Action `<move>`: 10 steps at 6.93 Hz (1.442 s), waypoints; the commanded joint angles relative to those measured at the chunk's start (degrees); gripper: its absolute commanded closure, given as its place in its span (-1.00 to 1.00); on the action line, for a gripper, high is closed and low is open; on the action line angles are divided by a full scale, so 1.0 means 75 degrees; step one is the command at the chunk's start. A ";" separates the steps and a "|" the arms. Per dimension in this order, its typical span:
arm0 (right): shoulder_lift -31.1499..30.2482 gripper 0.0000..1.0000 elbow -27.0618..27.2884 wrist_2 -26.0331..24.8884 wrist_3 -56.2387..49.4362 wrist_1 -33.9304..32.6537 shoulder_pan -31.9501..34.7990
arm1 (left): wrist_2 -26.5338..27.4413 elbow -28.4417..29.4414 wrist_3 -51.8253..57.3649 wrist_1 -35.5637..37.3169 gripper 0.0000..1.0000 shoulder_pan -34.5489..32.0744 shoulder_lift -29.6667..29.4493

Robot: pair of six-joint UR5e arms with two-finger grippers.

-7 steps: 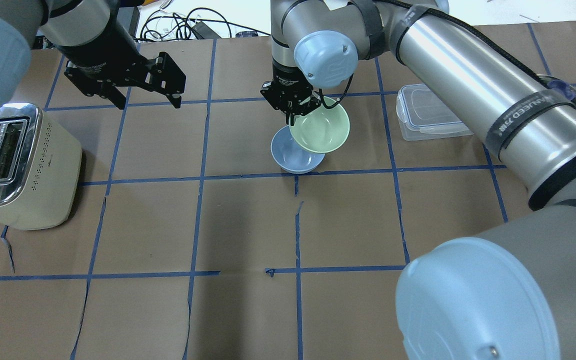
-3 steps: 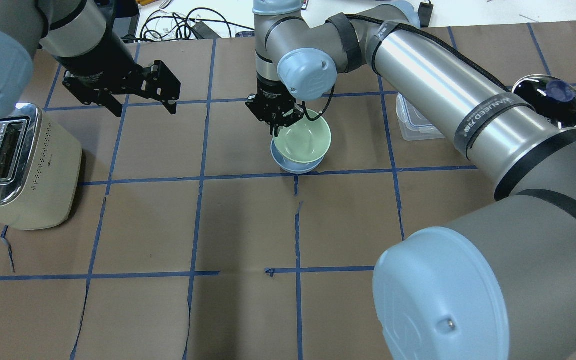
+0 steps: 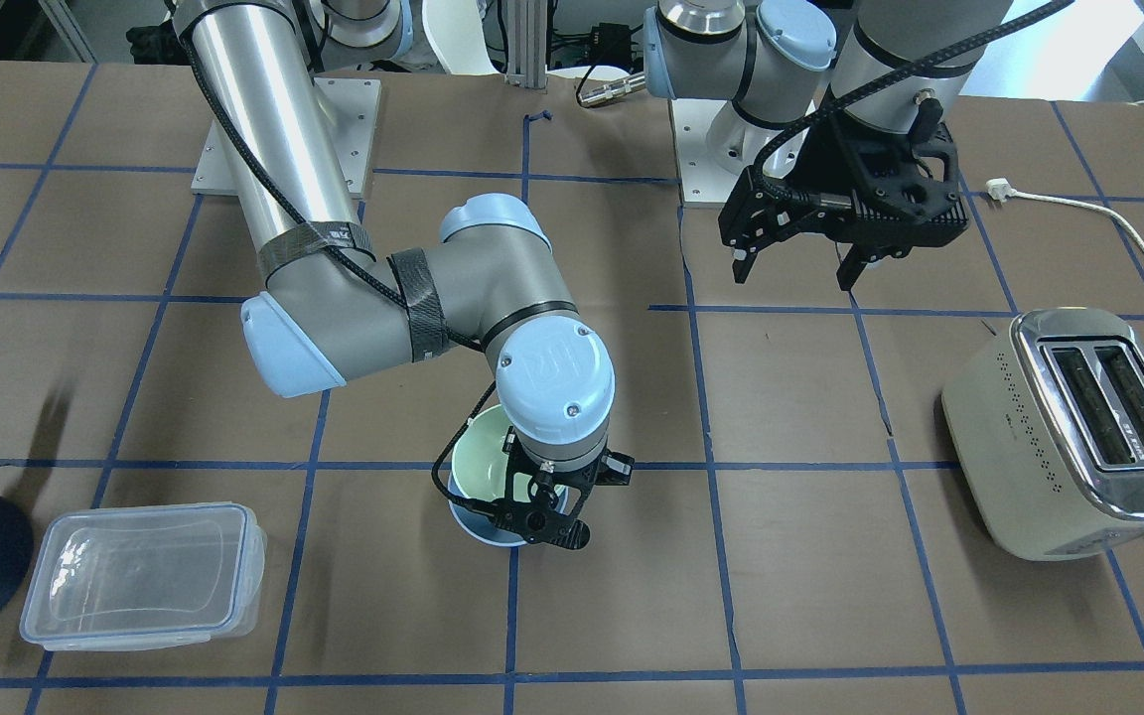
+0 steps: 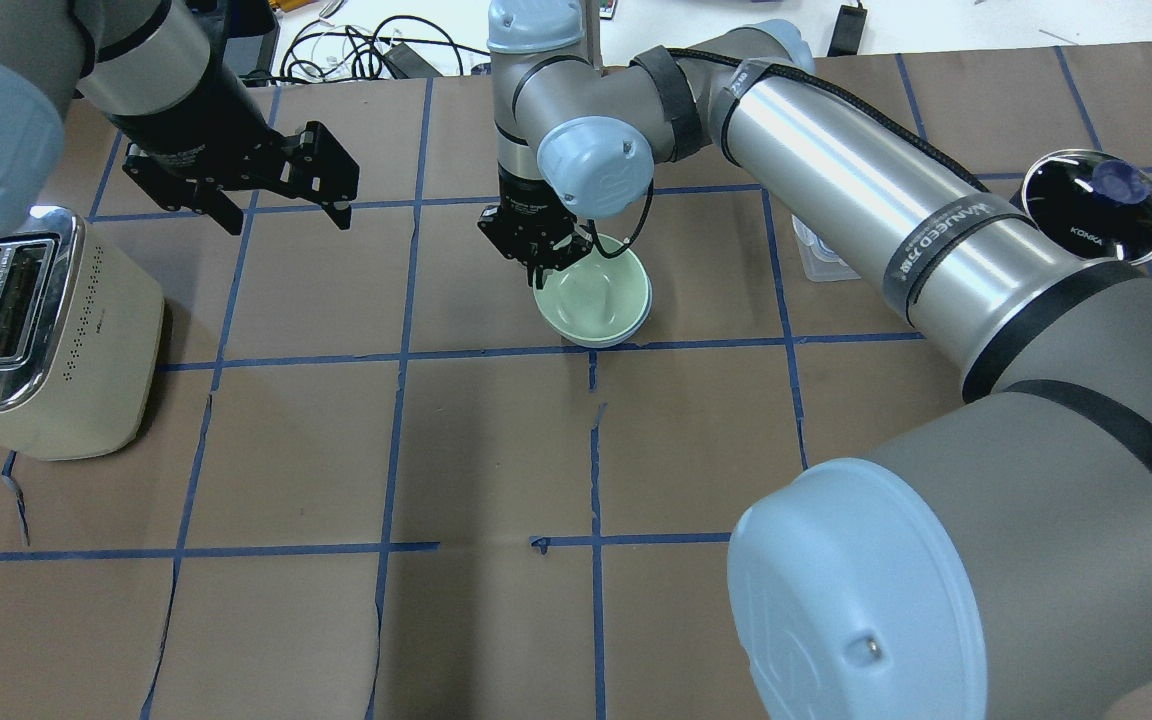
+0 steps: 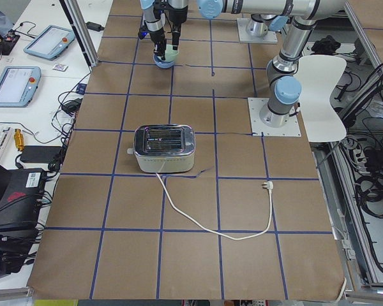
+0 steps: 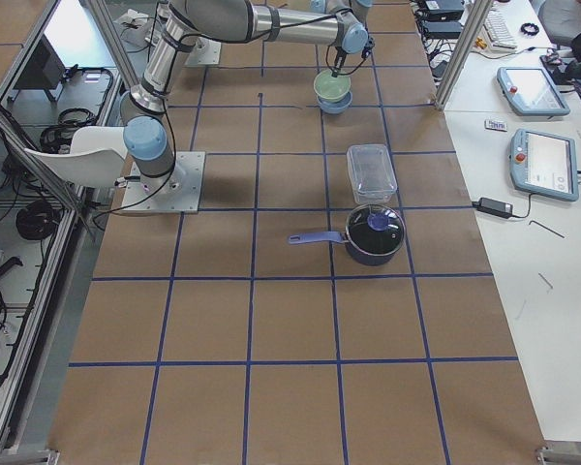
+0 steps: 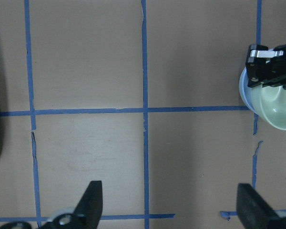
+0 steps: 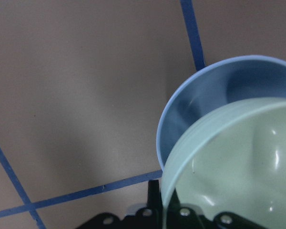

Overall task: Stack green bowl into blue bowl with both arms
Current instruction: 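Lower the green bowl into the blue bowl with the right gripper, then open the right gripper and lift it off the stacked bowls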

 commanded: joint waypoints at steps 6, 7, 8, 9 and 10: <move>-0.0623 -1.00 -0.0317 -0.0063 -0.0959 0.0804 -0.0676 | -0.0012 -0.0007 0.0009 0.0009 -1.00 0.0003 -0.0011; -0.0903 -1.00 -0.0318 -0.0063 -0.1161 0.1076 -0.0876 | 0.0000 -0.0007 0.0009 0.0009 -1.00 0.0003 -0.0011; -0.1080 -1.00 -0.0329 -0.0052 -0.1209 0.1241 -0.1121 | 0.0000 0.0005 0.0009 0.0009 -1.00 0.0003 -0.0011; -0.1279 -1.00 -0.0318 -0.0063 -0.1256 0.1544 -0.1379 | 0.0012 0.0005 0.0021 0.0009 -1.00 -0.0009 -0.0011; -0.1618 -1.00 -0.0306 -0.0133 -0.1721 0.2023 -0.1625 | 0.0046 0.0005 0.0021 0.0009 -1.00 0.0003 -0.0011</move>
